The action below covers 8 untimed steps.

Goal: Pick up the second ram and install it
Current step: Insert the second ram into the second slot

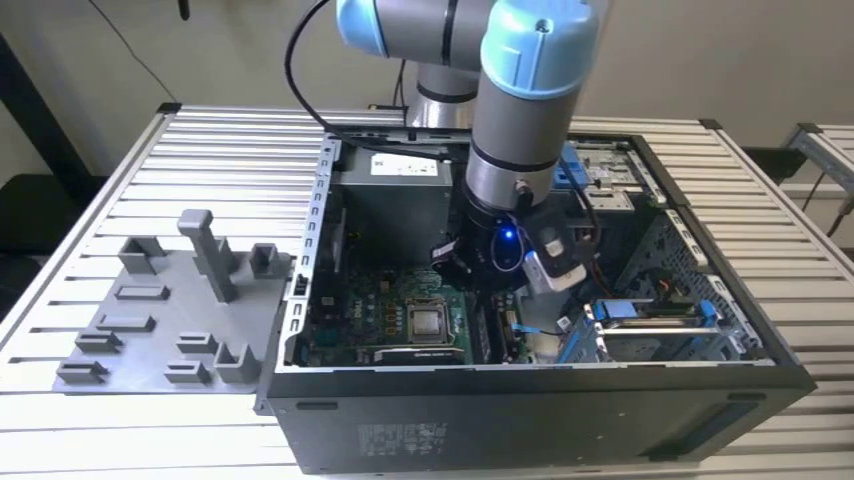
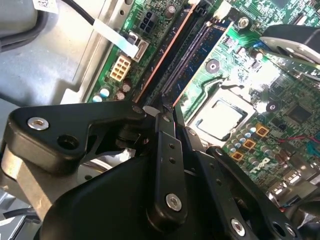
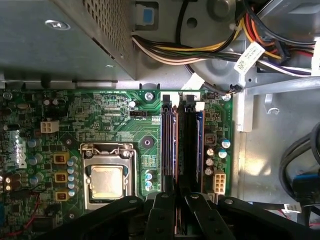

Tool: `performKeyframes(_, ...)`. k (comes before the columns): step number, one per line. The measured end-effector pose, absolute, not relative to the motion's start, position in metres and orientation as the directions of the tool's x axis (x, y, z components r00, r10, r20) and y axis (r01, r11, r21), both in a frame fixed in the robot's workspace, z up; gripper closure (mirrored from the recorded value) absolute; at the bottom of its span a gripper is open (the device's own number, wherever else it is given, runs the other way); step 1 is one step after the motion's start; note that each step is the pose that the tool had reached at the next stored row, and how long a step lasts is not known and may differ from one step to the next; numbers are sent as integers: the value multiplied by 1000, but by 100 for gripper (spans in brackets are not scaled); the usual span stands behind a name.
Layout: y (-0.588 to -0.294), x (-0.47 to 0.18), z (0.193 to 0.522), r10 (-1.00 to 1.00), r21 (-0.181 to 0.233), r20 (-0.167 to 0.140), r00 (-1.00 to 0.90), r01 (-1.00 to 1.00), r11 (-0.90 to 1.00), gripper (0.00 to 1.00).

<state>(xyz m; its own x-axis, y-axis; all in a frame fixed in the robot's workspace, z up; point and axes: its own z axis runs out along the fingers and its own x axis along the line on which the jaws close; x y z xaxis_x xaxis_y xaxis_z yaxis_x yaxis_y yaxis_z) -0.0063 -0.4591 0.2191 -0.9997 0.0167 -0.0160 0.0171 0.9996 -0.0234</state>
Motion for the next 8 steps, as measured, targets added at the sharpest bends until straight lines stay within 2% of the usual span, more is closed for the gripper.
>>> performKeyframes(8, -457, -6, 217, 19, -23, -16, -1000, 19, 1000, 85)
